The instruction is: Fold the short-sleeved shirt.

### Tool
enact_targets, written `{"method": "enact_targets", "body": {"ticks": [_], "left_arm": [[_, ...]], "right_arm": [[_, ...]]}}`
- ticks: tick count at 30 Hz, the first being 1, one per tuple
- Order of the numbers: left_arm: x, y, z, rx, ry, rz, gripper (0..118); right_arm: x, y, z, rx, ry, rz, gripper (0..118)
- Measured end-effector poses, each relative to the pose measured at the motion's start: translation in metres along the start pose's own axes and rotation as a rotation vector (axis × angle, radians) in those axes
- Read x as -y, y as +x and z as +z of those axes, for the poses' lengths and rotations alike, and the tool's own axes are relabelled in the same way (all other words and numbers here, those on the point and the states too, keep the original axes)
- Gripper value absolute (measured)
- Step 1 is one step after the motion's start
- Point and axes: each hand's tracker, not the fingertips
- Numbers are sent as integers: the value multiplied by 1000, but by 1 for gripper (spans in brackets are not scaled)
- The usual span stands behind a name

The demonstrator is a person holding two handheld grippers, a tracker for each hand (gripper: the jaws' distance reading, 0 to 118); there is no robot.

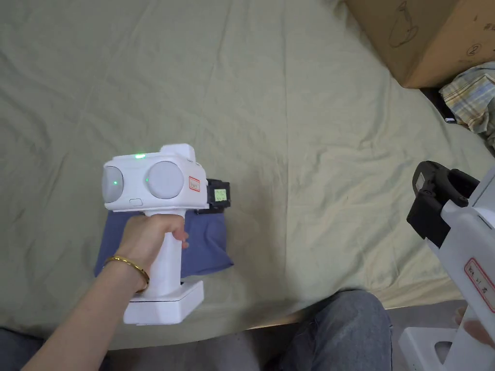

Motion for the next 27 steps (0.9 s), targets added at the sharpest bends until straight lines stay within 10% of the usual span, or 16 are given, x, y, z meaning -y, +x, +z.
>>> {"method": "enact_targets", "body": {"ticks": [2, 4, 14, 19, 27], "left_arm": [[5, -1, 11, -123, 97, -73, 11], [13, -5, 5, -193, 129, -125, 0], [79, 32, -41, -133, -48, -235, 0], [50, 13, -27, -11, -97, -43, 0], [15, -32, 88, -82, 379, -20, 0]], "right_arm": [[0, -5, -1, -14, 2, 5, 0], [1, -10, -4, -26, 0, 13, 0], [5, -18, -12, -55, -30, 26, 0], [5, -19, -10, -56, -32, 24, 0], [-2, -57, -26, -147, -10, 19, 0]]}}
